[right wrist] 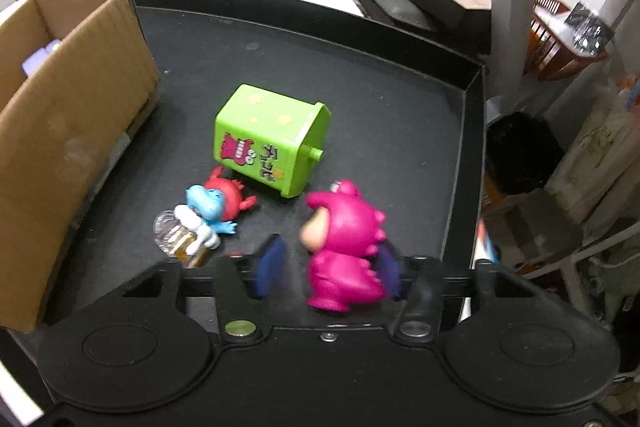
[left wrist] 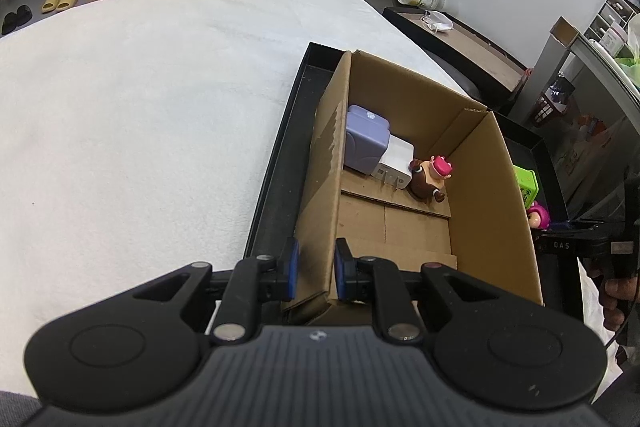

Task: Organize rigid objects
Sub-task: 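Move the right gripper to the pink dinosaur figure, then close the right gripper on the pink dinosaur and lift it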

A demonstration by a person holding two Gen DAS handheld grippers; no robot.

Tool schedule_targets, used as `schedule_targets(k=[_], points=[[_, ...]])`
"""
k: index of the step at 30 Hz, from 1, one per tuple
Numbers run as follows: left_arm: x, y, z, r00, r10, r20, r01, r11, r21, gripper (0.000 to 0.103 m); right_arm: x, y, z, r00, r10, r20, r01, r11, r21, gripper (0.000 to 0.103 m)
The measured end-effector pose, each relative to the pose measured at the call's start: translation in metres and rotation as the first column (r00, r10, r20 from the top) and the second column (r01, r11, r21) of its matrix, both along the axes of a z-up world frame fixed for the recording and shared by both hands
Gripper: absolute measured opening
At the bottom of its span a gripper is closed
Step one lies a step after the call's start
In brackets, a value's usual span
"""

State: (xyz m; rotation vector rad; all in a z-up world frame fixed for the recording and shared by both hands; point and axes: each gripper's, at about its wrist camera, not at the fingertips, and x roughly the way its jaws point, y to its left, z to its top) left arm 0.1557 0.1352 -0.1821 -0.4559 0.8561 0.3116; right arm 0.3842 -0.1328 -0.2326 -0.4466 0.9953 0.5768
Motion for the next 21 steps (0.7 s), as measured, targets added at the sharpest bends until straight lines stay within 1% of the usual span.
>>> schedule_targets(k=[3,7,10,13,21], points=[[0.000,0.000,0.000,1.000,0.002,0.001,-0.002,1.000,-0.001,0.017,-0.003,0.000,0.001,1.000,-0.004,-0.009,0.004,1.000,-0.012,0.038],[-0.001,0.000,0.000,1.000,0.002,0.001,-0.002,1.000,-0.001,0.017,-0.005,-0.004,0.011,1.000,-0.023,-0.012,0.023,0.999,0.029,0.038],[-0.001,0.000,0.001,1.000,0.002,0.004,-0.002,1.000,0.001,0.017,-0.007,-0.007,0.019,0.999,-0.036,-0.032,0.038,0.997,0.063,0.038],[-0.002,-0.001,0.002,1.000,0.000,0.005,0.000,1.000,0.003,0.017,-0.011,-0.009,0.024,0.999,-0.027,-0.019,0.028,0.998,0.057,0.038],[-0.004,0.000,0.002,1.000,-0.006,0.018,0.006,1.000,-0.004,0.015,-0.015,-0.010,0.045,0.999,-0.043,-0.014,0.044,0.995,0.086,0.038]])
